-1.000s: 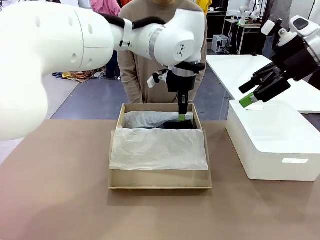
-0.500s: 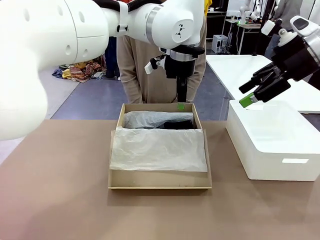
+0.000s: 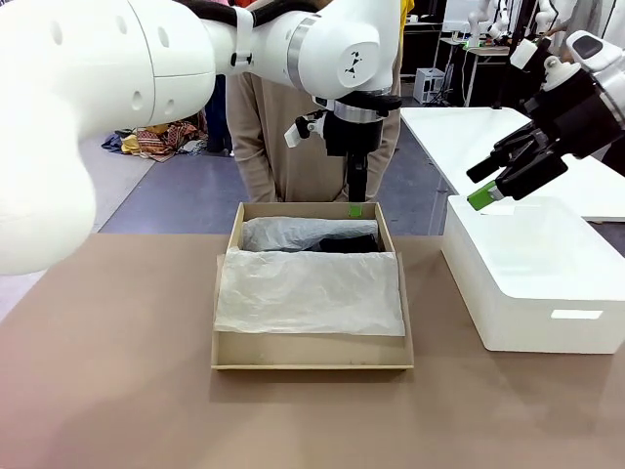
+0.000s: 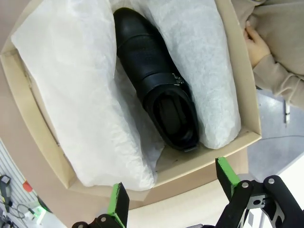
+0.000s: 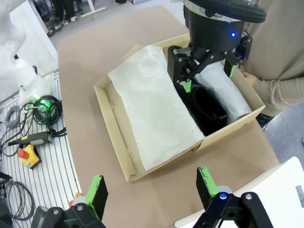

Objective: Pack the shoes into the box.
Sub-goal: Close the Shoes Box.

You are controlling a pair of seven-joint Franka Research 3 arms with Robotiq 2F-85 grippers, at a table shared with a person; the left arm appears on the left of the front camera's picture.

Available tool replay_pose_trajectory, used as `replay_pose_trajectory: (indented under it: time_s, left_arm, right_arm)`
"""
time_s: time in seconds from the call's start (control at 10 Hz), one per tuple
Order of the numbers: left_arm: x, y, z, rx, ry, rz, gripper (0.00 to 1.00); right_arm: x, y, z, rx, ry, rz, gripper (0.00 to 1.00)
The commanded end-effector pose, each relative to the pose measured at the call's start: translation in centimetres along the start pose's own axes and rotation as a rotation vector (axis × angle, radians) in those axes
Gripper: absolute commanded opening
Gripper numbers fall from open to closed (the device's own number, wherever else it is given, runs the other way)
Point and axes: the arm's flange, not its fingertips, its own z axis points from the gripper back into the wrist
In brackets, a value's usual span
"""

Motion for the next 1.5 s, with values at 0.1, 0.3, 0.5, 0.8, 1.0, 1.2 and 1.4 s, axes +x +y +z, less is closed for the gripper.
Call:
replay_pose_trajectory:
  time_s: [0.1,0.3,0.5,0.8,1.0,1.2,1.4]
  left_arm:
    - [0.1,0.2,0.2,0.001,-0.003,0.001,1.0]
    - [0.1,0.2,0.2,0.001,-0.003,0.001,1.0]
    - [0.7,0.6,0.7,-0.01,0.01,-0.137,1.0]
    - [5.0,1.5,3.6,0.022,-0.009,-0.406,1.0]
    - [9.1,2.4,6.1,0.077,0.011,-0.672,1.0]
    - [13.2,3.2,8.3,0.111,0.074,-0.953,1.0]
    - [17.1,4.2,9.7,0.178,0.116,-1.222,1.0]
  right_arm:
    - [0.1,-0.2,-0.2,0.012,-0.036,0.019,1.0]
    - [0.1,-0.2,-0.2,0.012,-0.036,0.019,1.0]
    - [0.1,-0.2,-0.2,0.012,-0.036,0.019,1.0]
    - [0.1,-0.2,-0.2,0.012,-0.036,0.019,1.0]
    - [0.1,-0.2,-0.2,0.012,-0.036,0.019,1.0]
    - [0.1,-0.2,-0.2,0.012,-0.036,0.019,1.0]
    - [0.1,-0.2,-0.2,0.012,-0.036,0.019,1.0]
